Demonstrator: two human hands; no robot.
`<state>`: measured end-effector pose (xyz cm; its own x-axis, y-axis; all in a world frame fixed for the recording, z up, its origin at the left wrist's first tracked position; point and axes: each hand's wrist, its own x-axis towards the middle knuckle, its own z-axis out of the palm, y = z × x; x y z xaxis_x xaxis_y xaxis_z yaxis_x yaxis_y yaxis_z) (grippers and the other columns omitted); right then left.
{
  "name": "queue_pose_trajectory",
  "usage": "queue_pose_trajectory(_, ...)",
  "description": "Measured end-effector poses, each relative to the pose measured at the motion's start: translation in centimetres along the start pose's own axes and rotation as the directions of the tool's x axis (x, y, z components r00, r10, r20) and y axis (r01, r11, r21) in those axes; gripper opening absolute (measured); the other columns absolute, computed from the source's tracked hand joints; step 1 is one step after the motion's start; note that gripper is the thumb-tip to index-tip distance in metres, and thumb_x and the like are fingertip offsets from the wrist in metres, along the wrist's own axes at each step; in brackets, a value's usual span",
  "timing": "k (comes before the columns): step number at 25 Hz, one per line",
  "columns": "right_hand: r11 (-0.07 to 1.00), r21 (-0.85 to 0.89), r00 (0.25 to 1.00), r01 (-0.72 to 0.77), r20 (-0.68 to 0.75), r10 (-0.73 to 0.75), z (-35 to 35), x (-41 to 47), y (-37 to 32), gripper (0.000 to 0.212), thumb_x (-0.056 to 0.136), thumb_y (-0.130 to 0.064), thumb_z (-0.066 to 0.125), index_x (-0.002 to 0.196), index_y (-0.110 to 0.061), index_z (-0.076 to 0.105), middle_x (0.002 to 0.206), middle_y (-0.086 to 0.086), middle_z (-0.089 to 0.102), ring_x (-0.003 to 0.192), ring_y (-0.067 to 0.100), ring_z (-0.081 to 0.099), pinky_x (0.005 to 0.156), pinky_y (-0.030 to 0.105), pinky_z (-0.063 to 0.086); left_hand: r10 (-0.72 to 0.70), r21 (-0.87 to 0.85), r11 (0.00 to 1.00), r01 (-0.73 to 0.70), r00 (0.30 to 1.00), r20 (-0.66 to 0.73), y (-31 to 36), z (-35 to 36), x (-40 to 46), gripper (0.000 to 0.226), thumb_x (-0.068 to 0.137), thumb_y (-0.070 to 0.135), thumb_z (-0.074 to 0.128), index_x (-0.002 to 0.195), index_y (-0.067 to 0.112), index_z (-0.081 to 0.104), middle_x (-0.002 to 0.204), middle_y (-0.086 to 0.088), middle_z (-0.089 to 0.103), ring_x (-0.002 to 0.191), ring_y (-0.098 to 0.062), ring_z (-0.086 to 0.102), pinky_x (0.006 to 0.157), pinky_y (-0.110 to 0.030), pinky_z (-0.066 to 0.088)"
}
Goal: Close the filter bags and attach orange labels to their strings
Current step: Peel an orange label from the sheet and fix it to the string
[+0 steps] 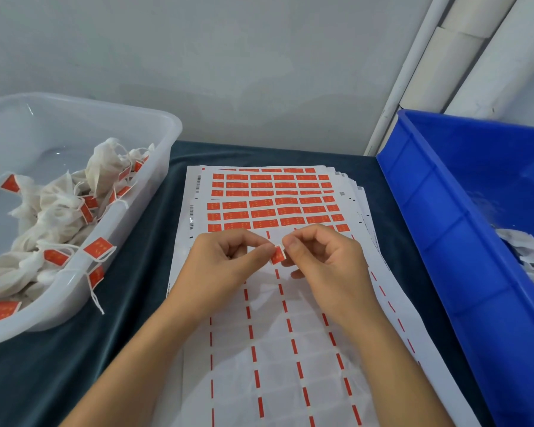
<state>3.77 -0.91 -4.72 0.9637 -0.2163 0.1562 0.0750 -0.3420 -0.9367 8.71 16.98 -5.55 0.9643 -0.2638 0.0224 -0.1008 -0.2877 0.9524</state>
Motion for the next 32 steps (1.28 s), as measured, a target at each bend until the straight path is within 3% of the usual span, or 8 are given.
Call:
queue_pose_trajectory(3, 1.000, 0.023, 1.000, -0.003, 0.012, 0.003, -0.1, 0.0, 0.0, 0.006, 0.098, -0.035, 0.068, 0.095, -0.034, 0.072, 0.087, -0.019, 0.075, 0.085, 0.004, 0.074, 0.073, 0.023, 0.063, -0.011, -0.016, 1.000, 0.011, 1.000, -0.005, -0.2, 0.1, 0.1, 0.007, 0.091, 0.047, 0.074, 0.087, 0.048, 0.079, 0.086, -0.009, 0.075, 0.085, -0.024, 0.069, 0.066, -0.003, 0.051)
queue_pose_trajectory(17, 0.996, 0.079, 0.999, -0.028, 0.024, 0.026, 0.0, -0.1, -0.2, 0.006, 0.098, -0.034, 0.068, 0.097, -0.030, 0.073, 0.086, -0.016, 0.076, 0.082, 0.004, 0.075, 0.072, 0.013, 0.058, -0.022, -0.024, 0.999, 0.022, 1.000, -0.012, 0.2, 0.2, -0.1, 0.009, 0.091, 0.045, 0.073, 0.085, 0.048, 0.079, 0.082, -0.002, 0.075, 0.084, -0.020, 0.069, 0.067, -0.001, 0.049)
queue_pose_trajectory(23, 0.997, 0.078, 0.999, -0.030, 0.024, 0.028, 0.0, -0.1, -0.1, 0.007, 0.098, -0.034, 0.068, 0.096, -0.030, 0.073, 0.085, -0.016, 0.076, 0.082, 0.004, 0.075, 0.072, 0.015, 0.059, -0.037, 0.012, 0.999, 0.037, 0.999, -0.021, 0.4, 0.3, -0.3, 0.010, 0.091, 0.046, 0.073, 0.084, 0.050, 0.078, 0.080, -0.002, 0.075, 0.082, -0.024, 0.069, 0.064, -0.008, 0.056)
queue_pose_trajectory(27, 0.993, 0.115, 0.998, -0.035, 0.054, 0.029, -0.1, -0.1, 0.0, 0.007, 0.099, -0.034, 0.067, 0.099, -0.030, 0.073, 0.087, -0.014, 0.076, 0.085, 0.007, 0.075, 0.072, 0.017, 0.060, -0.041, 0.001, 0.999, 0.041, 0.999, -0.012, 0.8, 0.2, -0.3, 0.012, 0.092, 0.042, 0.072, 0.084, 0.050, 0.077, 0.079, 0.009, 0.076, 0.081, -0.008, 0.071, 0.060, -0.012, 0.054)
queue_pose_trajectory(32, 0.993, 0.113, 0.979, -0.042, 0.205, 0.019, 0.1, 0.0, 0.1, 0.011, 0.097, -0.029, 0.071, 0.107, -0.034, 0.074, 0.096, -0.012, 0.078, 0.095, 0.011, 0.075, 0.082, 0.028, 0.063, -0.064, -0.033, 0.997, 0.063, 0.998, -0.019, 1.2, 0.2, -0.4, 0.020, 0.096, 0.033, 0.071, 0.079, 0.034, 0.081, 0.065, 0.013, 0.071, 0.058, 0.004, 0.064, 0.051, -0.005, 0.045)
